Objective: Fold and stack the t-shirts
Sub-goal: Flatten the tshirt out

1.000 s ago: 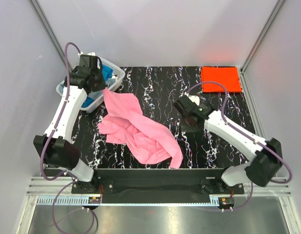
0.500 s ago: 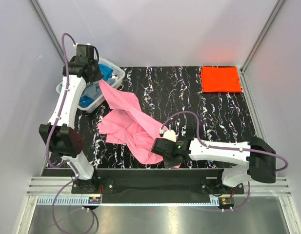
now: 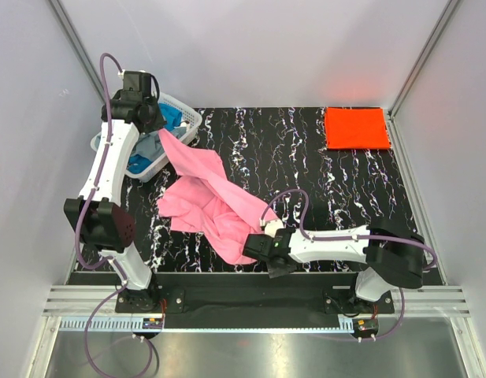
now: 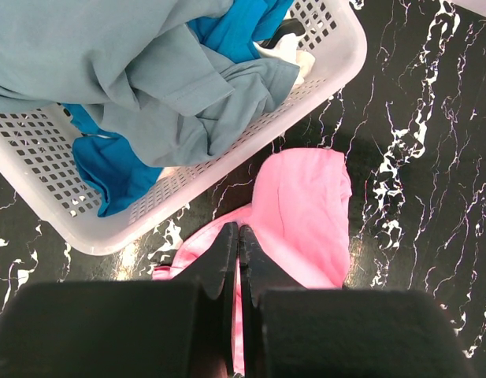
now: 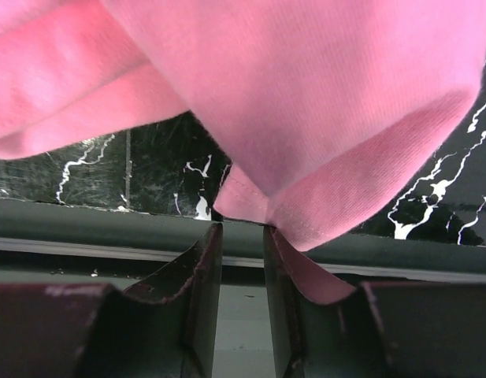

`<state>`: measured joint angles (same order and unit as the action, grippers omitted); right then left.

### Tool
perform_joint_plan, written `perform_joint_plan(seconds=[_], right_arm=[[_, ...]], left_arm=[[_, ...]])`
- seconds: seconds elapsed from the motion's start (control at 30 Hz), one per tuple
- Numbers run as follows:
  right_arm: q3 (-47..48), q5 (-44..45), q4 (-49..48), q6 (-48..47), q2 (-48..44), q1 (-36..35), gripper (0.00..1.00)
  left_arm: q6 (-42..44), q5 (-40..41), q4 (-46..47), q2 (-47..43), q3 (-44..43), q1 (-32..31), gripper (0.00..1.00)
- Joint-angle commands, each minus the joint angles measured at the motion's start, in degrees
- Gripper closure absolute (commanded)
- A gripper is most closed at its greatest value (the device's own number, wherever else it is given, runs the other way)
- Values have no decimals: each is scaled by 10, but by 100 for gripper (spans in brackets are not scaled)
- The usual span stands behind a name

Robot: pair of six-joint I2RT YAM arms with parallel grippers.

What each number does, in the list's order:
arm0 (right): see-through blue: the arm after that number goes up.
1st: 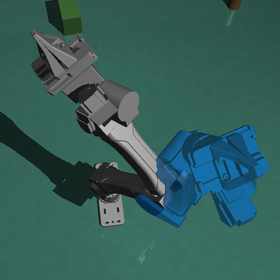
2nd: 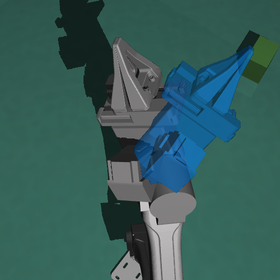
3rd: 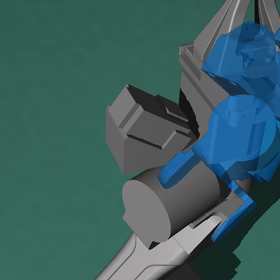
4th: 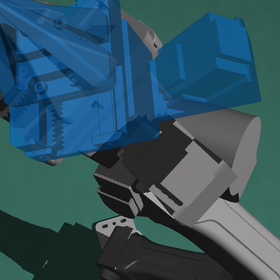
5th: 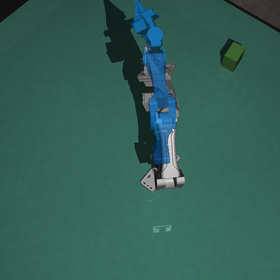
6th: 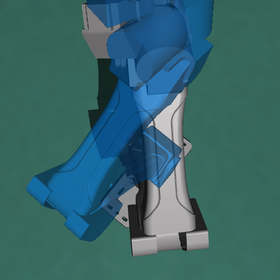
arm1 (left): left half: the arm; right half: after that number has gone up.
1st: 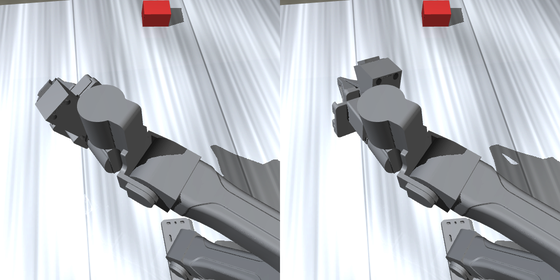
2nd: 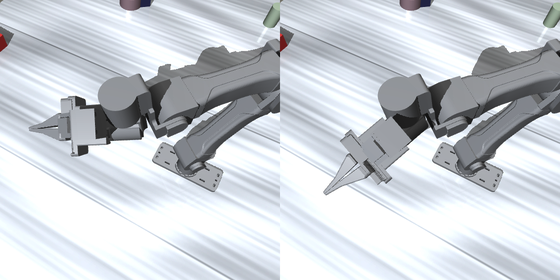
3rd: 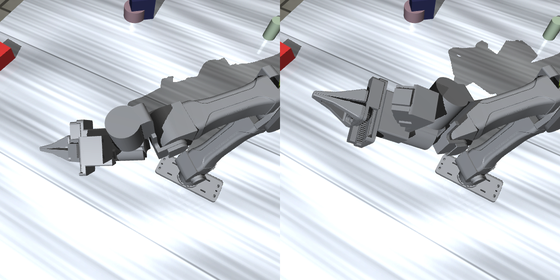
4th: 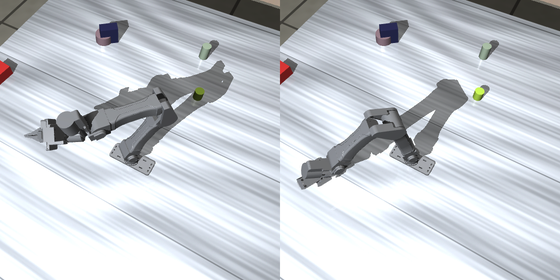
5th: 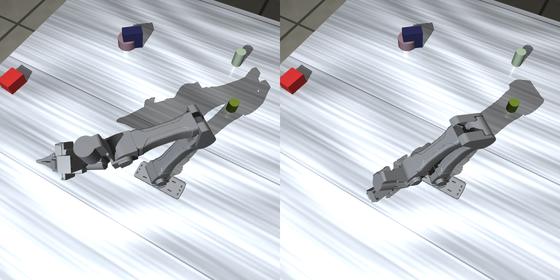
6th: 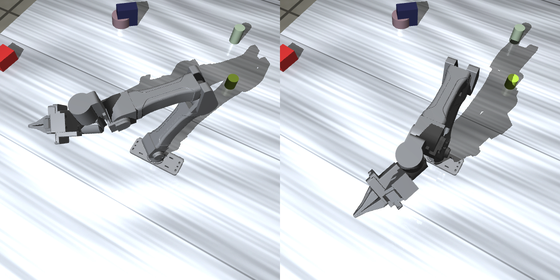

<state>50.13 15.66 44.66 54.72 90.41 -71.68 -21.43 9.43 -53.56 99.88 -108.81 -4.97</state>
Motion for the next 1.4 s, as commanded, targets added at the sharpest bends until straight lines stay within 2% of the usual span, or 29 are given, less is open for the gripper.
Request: perform_joint_plan(seconds=[0.0, 0.13, 0.27, 0.5, 0.97, 1.13, 1.3, 1.37], right_arm=[[16, 36, -12, 10, -12, -3, 66], [56, 54, 41, 8, -42, -11, 69], [81, 53, 46, 1, -52, -11, 68], [81, 67, 52, 16, 13, -11, 66], [45, 84, 9, 8, 58, -3, 67], [23, 61, -24, 5, 63, 0, 73], [17, 64, -8, 16, 59, 0, 76], [21, 71, 7, 24, 56, 0, 85]], left_arm=[[8, 5, 16, -4, -19, 5, 100], [12, 10, 15, -6, -20, 5, 100], [12, 8, 15, -3, -18, 5, 100], [14, -3, 19, -4, -11, 5, 100], [20, -14, 31, -18, 11, 4, 100], [23, -12, 32, -20, 17, 5, 100], [23, -12, 34, -19, 19, 5, 100], [24, -12, 32, -21, 20, 5, 100]])
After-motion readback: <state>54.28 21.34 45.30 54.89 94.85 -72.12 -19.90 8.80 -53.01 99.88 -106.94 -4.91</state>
